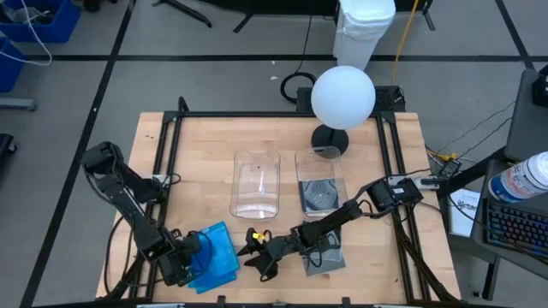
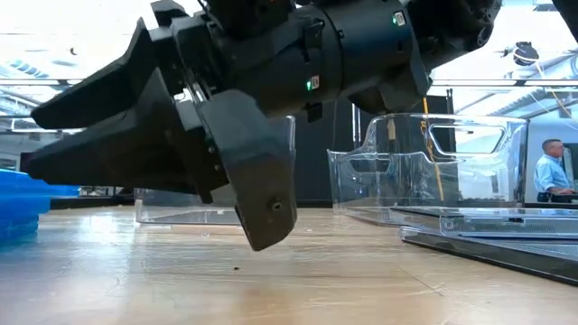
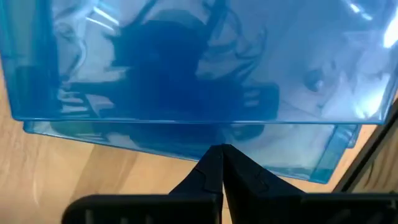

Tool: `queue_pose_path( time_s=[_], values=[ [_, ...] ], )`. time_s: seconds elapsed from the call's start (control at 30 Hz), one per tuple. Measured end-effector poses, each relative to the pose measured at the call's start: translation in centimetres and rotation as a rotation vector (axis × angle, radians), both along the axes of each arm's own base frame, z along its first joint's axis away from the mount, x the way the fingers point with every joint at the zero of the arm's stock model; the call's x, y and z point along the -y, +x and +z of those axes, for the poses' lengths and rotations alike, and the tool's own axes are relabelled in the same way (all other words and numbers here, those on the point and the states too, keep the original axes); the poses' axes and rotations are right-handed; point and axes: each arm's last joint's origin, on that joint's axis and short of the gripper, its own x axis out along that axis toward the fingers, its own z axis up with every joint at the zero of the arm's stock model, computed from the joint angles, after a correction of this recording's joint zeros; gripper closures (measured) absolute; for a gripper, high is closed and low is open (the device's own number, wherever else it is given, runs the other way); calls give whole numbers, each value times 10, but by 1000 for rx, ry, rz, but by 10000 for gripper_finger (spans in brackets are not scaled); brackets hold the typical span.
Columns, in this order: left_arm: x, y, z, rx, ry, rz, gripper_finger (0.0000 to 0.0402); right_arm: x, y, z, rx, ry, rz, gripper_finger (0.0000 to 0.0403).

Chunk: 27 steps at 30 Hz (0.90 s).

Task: Pick & place jewel cases by type
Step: Put the blue cd case into the left transparent bin

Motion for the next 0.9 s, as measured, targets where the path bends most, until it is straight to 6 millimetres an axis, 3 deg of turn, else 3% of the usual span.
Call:
queue_pose_path(
  time_s=[0.23, 0.53, 0.9],
  values=[
    [1, 4, -3, 8, 2, -4, 391, -1, 0, 0, -35, 118, -5, 202],
    [0, 4, -2, 23, 3, -11, 397, 14, 7, 10, -169, 734, -235, 202],
    [-2, 6, -4, 106, 72, -61, 395, 34, 5, 22, -665, 1330, -397, 202]
  ],
)
